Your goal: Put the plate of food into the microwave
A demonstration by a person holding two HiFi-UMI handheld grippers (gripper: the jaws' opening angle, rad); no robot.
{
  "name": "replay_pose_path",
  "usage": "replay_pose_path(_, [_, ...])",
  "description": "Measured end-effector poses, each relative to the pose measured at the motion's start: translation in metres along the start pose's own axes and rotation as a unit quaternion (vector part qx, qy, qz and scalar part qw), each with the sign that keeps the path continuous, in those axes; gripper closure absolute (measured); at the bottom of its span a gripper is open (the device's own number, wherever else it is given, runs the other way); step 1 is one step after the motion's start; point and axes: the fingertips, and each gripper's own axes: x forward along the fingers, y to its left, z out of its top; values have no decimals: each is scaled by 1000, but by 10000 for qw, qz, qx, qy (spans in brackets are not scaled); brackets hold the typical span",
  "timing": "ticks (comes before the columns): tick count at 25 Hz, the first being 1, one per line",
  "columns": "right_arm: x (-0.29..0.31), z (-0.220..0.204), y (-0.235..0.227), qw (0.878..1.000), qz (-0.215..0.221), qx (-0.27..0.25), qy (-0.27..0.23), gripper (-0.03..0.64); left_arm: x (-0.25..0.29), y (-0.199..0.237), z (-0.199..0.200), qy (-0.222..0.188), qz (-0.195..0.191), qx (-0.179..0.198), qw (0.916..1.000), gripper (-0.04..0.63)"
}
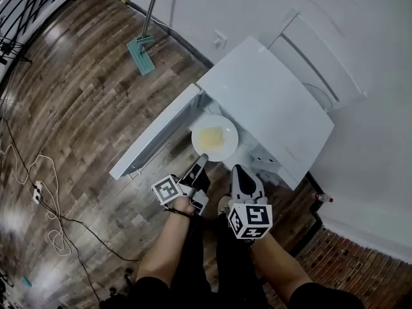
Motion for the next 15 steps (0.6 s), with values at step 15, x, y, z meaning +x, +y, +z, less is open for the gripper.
replay_pose_path(15, [12,-49,-34,9990,-280,291,178,606,96,44,-3,486,-256,222,9982,588])
